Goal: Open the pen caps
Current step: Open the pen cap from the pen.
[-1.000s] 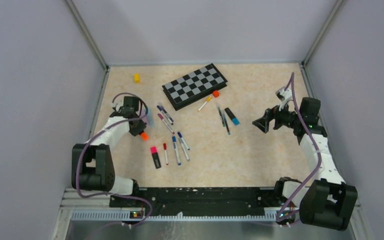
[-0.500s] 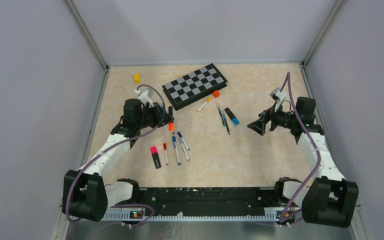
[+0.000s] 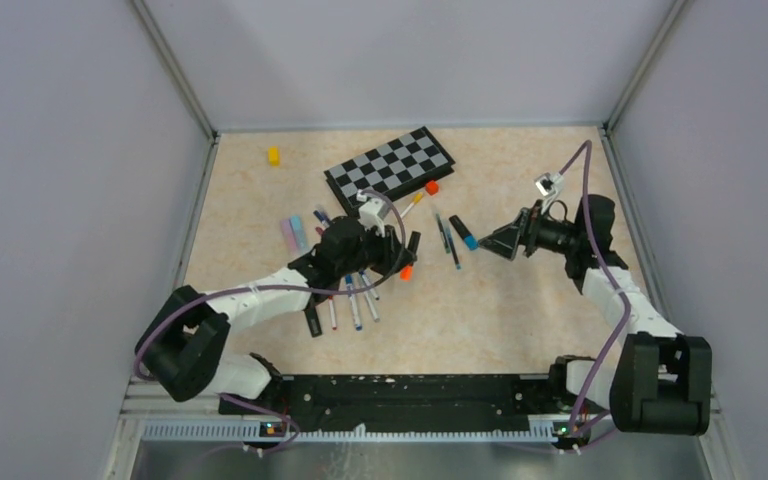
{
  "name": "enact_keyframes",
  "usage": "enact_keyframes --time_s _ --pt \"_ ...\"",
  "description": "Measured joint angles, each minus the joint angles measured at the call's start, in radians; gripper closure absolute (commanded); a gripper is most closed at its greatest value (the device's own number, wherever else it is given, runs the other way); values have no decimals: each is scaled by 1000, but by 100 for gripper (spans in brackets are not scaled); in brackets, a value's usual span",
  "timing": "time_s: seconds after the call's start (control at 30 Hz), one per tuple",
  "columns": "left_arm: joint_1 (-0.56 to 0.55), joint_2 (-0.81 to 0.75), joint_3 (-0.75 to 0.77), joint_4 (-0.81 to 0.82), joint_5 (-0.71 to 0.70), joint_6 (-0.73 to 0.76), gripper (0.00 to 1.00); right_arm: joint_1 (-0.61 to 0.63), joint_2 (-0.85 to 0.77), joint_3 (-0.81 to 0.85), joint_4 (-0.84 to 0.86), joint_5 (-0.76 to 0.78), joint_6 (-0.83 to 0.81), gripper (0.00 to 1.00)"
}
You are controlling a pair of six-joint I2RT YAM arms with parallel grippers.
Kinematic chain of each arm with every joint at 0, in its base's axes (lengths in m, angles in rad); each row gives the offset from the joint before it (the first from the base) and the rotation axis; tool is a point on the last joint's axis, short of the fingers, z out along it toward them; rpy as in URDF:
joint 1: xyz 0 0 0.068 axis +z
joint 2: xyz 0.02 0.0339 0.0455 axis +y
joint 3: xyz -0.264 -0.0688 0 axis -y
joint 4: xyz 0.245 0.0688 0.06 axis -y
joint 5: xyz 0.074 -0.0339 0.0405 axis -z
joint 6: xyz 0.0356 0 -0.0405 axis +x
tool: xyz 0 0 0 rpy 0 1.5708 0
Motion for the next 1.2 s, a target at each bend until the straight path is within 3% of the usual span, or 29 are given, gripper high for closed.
enact_keyframes --time_s 0.27,0.53,0.93,1.0,1.2 --pt "-169 83 71 39 -245 26 100 89 47 -18 195 31 240 9" --pt "-280 188 148 56 -393 34 100 183 115 -18 193 108 259 18" --pt "-347 268 220 55 -480 41 100 264 207 17 141 181 240 42" --pt "-351 275 224 55 -484 41 100 278 212 25 140 187 232 50" --pt "-360 278 230 53 -497 43 100 298 226 32 133 204 205 100"
